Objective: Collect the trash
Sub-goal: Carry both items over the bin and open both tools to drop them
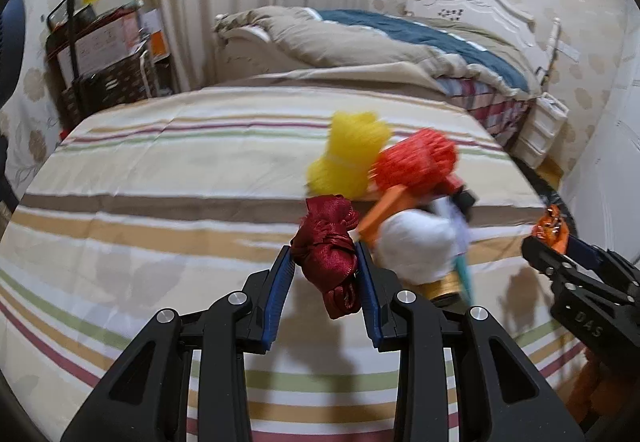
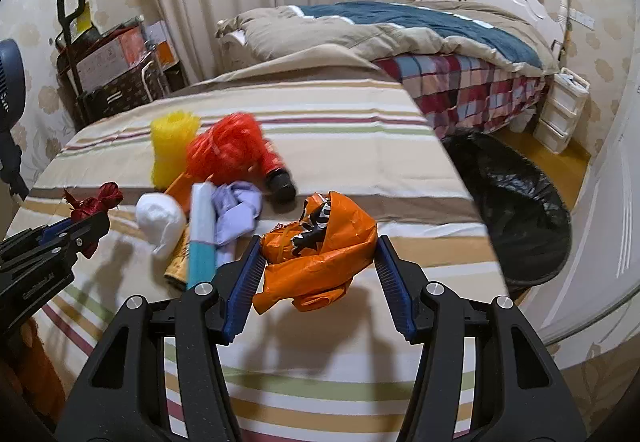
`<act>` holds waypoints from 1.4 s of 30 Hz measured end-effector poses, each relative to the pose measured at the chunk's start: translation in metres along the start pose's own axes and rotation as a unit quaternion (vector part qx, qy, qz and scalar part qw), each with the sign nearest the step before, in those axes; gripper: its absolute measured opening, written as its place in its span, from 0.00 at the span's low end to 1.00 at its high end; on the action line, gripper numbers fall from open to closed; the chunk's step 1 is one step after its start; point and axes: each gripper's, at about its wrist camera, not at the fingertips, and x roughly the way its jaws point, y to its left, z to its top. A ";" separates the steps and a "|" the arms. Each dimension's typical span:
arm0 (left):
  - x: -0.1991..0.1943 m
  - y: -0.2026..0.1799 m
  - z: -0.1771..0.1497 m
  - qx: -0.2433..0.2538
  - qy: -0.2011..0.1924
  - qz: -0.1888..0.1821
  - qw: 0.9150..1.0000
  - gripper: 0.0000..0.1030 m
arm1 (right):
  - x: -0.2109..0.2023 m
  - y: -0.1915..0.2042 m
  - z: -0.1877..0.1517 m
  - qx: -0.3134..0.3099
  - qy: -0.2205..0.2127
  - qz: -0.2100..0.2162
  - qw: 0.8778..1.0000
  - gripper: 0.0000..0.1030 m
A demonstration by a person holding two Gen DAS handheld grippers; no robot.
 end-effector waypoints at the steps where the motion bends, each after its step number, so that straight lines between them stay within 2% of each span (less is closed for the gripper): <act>1: -0.002 -0.007 0.004 0.006 -0.005 -0.005 1.000 0.33 | -0.002 -0.004 0.002 0.002 -0.004 -0.004 1.000 0.53; 12: 0.007 -0.081 0.033 0.050 -0.020 -0.060 0.997 0.33 | -0.008 -0.077 0.020 0.047 -0.029 -0.060 0.997 0.53; 21: 0.036 -0.151 0.047 0.089 -0.011 -0.090 0.992 0.33 | 0.006 -0.144 0.033 0.083 -0.033 -0.099 0.991 0.53; 31: 0.075 -0.211 0.058 0.122 0.003 -0.093 0.988 0.33 | 0.028 -0.193 0.037 0.108 -0.024 -0.115 0.987 0.53; 42: 0.106 -0.244 0.064 0.145 0.018 -0.080 0.986 0.33 | 0.050 -0.227 0.036 0.128 -0.009 -0.124 0.984 0.53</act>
